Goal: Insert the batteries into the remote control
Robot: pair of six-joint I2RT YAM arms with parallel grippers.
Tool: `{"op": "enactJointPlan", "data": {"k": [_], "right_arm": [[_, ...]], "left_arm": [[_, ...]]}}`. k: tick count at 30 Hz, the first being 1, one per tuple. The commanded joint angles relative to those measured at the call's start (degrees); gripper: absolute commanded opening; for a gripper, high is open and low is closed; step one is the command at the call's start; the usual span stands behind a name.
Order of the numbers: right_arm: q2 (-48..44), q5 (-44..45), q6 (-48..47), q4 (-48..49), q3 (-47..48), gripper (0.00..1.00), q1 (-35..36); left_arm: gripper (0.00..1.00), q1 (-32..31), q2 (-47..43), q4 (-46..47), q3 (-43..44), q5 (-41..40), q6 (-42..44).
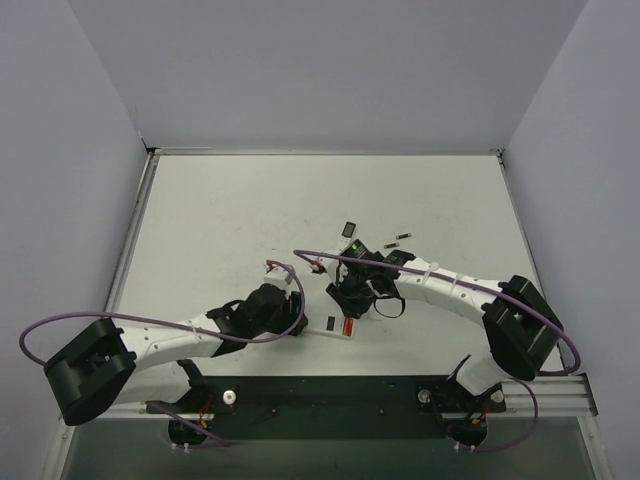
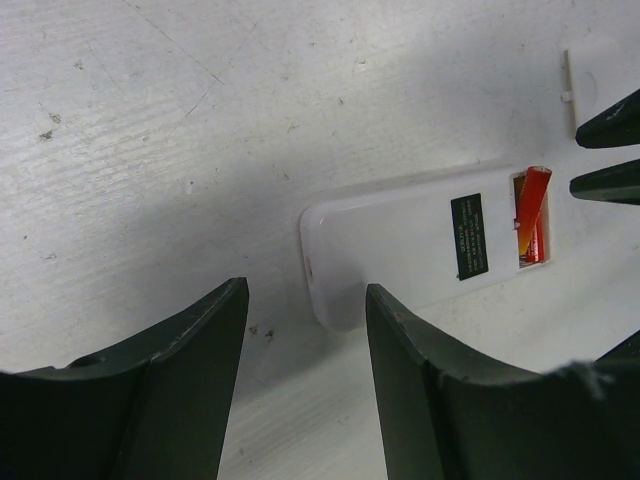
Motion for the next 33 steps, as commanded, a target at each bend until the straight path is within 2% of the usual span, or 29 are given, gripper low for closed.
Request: {"op": "enactJointPlan", "data": {"k": [1, 12, 22, 33], "right_arm": [[1.22, -1.77, 1.98, -0.13, 0.46, 0.19, -1.17], [1.39, -6.26, 4.80, -0.30, 0.37, 0.18, -3.10], [3.94, -6.87, 5.85, -1.88, 2.04, 0.16, -3.54], [5.52, -6.87, 6.38, -3.02, 3.01, 0.15, -3.54]], "left_arm": [[0.60, -0.27, 1.53, 4.04, 2.76, 1.65, 0.00], [0.58, -0.36, 3.82, 4.12, 3.82, 3.85, 0.27], [0.58, -1.06, 2.94, 2.10, 4.43, 4.02, 0.18], [0.58, -2.21, 6.10, 0.17, 6.45, 4.38, 0.79]]}}
